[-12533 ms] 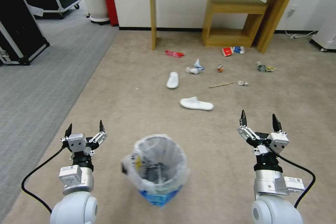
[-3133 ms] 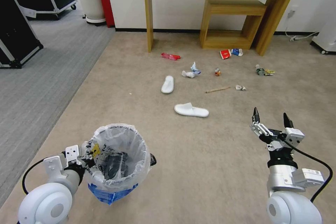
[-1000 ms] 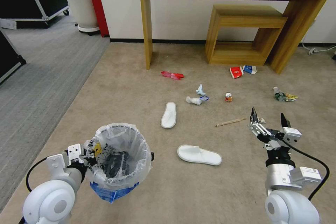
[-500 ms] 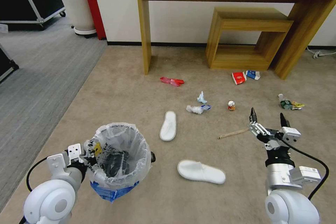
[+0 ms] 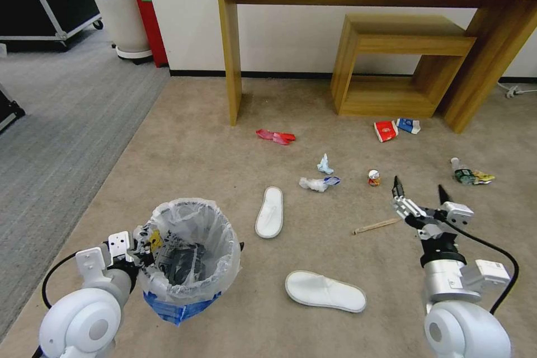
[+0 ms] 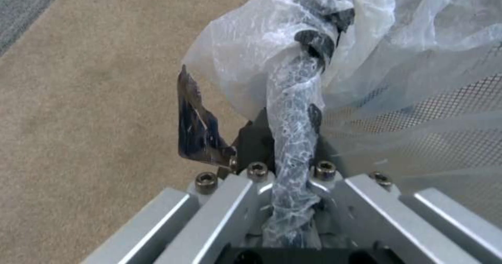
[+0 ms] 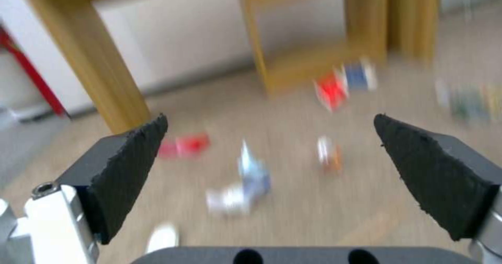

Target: Pick up the trash bin and place the garbage on the floor into it.

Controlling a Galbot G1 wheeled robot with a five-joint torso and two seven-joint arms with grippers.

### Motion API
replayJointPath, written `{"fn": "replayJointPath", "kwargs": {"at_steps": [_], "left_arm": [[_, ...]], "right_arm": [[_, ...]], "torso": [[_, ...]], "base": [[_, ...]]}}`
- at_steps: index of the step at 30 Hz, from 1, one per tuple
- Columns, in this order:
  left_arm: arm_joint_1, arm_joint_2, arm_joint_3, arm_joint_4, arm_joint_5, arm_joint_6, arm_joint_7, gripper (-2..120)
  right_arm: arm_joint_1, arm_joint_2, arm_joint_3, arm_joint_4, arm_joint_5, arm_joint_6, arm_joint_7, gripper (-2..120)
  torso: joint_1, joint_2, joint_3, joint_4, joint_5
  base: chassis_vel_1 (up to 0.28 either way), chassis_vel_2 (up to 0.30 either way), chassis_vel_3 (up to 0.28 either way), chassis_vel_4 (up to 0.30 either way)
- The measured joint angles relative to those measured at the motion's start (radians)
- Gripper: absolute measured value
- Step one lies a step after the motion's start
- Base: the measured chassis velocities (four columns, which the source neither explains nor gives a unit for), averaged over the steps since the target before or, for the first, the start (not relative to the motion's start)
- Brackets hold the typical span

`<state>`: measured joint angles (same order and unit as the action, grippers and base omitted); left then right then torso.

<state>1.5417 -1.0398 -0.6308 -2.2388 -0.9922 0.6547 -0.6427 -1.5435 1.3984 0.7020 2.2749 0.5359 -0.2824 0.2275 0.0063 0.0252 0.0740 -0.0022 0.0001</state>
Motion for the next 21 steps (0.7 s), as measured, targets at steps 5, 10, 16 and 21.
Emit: {"fn": "replayJointPath", "kwargs": {"at_steps": [5,10,16,21], "left_arm": [[-0.007,0.001,0.005,0.014,0.0,-0.001,0.001,0],[-0.017,-0.003,0.015,0.028,0.0,-0.002,0.001,0],[-0.031,-0.011,0.028,0.046,0.002,-0.003,0.001,0],[-0.034,-0.016,0.031,0.056,0.003,-0.003,0.002,0]], "right_arm": [[0.028,-0.058,0.001,0.003,0.377,-0.255,0.273,100],[0.043,-0.102,-0.002,-0.023,0.594,-0.337,0.415,100],[0.083,-0.11,-0.074,-0.112,0.832,-0.339,0.63,100],[0.097,-0.081,-0.11,-0.175,0.847,-0.317,0.667,100]], "torso": [[0.0,0.0,0.0,0.0001,0.0],[0.0,0.0,0.0,0.0,0.0],[0.0,0.0,0.0,0.0001,-0.0001],[0.0,0.0,0.0,0.0001,-0.0001]], "base": [[0.0,0.0,0.0,0.0],[0.0,0.0,0.0,0.0],[0.0,0.0,0.0,0.0],[0.0,0.0,0.0,0.0]]}}
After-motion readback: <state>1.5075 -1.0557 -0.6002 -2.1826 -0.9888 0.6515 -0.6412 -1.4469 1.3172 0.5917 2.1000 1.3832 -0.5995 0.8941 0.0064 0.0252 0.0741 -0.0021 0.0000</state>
